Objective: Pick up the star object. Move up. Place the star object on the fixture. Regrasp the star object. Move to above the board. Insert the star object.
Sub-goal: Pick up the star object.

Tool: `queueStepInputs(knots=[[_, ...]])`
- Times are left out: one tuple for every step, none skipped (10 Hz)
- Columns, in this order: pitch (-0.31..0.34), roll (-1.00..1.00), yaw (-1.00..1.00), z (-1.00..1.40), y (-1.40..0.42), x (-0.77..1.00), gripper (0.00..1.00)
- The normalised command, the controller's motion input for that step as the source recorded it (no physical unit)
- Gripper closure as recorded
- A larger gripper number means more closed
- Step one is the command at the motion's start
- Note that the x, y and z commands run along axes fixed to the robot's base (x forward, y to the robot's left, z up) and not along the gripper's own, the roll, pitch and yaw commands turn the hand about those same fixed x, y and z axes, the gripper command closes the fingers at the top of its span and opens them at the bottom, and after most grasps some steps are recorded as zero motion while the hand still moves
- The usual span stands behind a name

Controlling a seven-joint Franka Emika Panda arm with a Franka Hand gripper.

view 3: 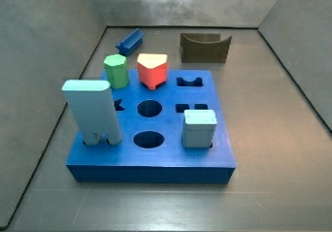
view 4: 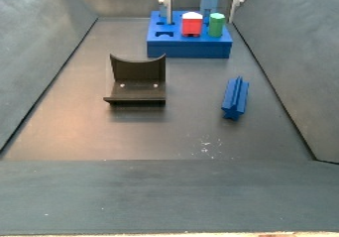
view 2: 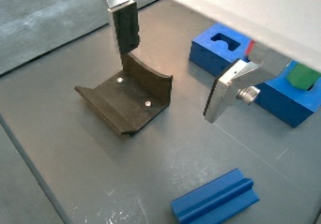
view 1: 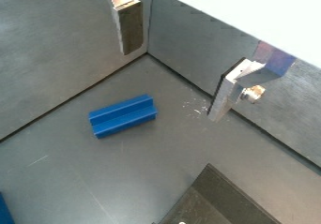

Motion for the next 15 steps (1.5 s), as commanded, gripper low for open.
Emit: queueStepInputs(knots=[[0.007, 0.0, 0.0, 0.0, 0.0, 0.0, 0.0], [-0.007, 0.0, 0.01, -0.01, -0.04, 0.0, 0.0], [-0.013, -0.04, 0.0, -0.06, 0.0, 0.0, 0.0], [-0.029, -0.06, -0.27, -0.61, -0.04, -0.6, 0.0], [0.0, -0.16, -0.4, -0.89, 0.0, -0.7, 0.0], [0.0, -0.17, -0.4, -0.91, 0.0, -0.73, 0.0], [-0.063, -0.17, -0.4, -0.87, 0.0, -0.75, 0.0], [-0.109, -0.21, -0.36, -0.74, -0.06, -0.64, 0.0], [-0.147, -0.25, -0.18, -0.61, -0.01, -0.4, 0.0], [-0.177, -0.29, -0.12, -0.51, 0.0, -0.19, 0.0], [-0.19, -0.31, -0.09, -0.49, 0.0, 0.0, 0.0], [-0.179, -0.3, -0.08, -0.5, 0.0, 0.11, 0.0], [-0.173, -0.3, -0.09, -0.5, 0.0, 0.13, 0.0], [-0.183, -0.31, -0.2, -0.5, 0.0, 0.02, 0.0], [-0.149, -0.26, -0.25, -0.62, 0.03, 0.0, 0.0]])
